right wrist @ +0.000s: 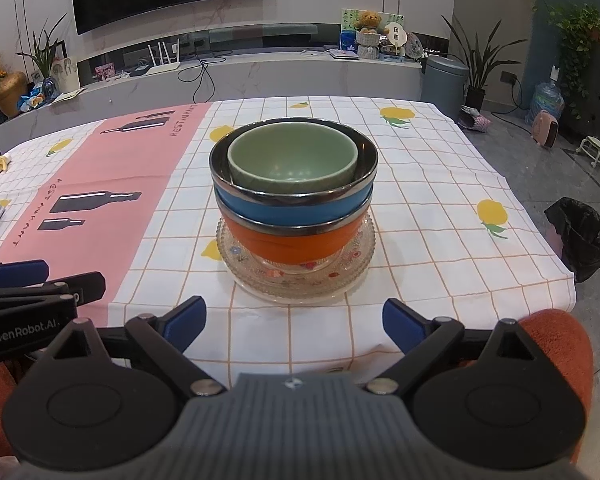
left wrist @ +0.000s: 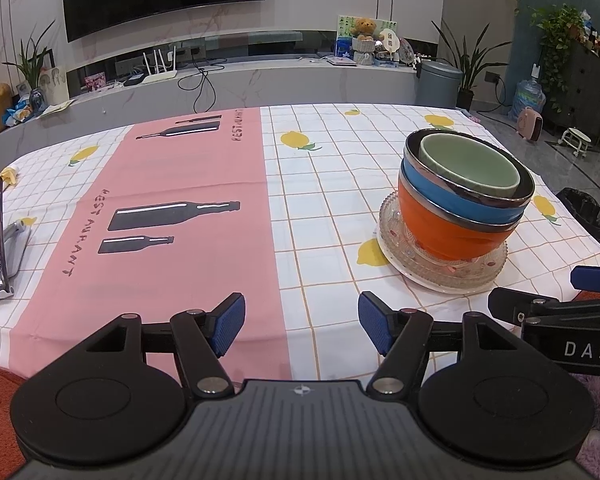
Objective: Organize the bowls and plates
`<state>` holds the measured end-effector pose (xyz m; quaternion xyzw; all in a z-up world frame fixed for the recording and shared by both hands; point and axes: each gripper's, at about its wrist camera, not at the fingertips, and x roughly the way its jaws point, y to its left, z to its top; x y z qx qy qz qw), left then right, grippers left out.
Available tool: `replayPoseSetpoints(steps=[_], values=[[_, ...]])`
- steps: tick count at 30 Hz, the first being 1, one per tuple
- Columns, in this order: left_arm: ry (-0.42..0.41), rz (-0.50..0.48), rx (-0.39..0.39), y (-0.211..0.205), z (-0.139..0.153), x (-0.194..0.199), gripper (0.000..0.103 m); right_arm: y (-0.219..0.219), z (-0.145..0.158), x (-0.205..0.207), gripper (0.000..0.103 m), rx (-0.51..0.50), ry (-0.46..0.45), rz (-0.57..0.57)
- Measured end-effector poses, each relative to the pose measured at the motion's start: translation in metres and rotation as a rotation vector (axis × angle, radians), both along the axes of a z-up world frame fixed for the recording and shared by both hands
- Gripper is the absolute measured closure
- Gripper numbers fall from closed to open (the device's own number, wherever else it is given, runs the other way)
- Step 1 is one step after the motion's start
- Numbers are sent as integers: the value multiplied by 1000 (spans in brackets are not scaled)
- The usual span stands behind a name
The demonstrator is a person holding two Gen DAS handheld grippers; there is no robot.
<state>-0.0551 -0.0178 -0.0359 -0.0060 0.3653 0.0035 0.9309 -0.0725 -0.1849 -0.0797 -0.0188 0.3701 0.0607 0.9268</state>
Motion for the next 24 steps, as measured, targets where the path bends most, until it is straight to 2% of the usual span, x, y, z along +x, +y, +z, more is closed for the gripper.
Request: replayPoseSetpoints(steps=[24], values=[[-9, 3, -2, 0, 1, -1, 27, 1, -2, 2, 9, -4, 12, 3]])
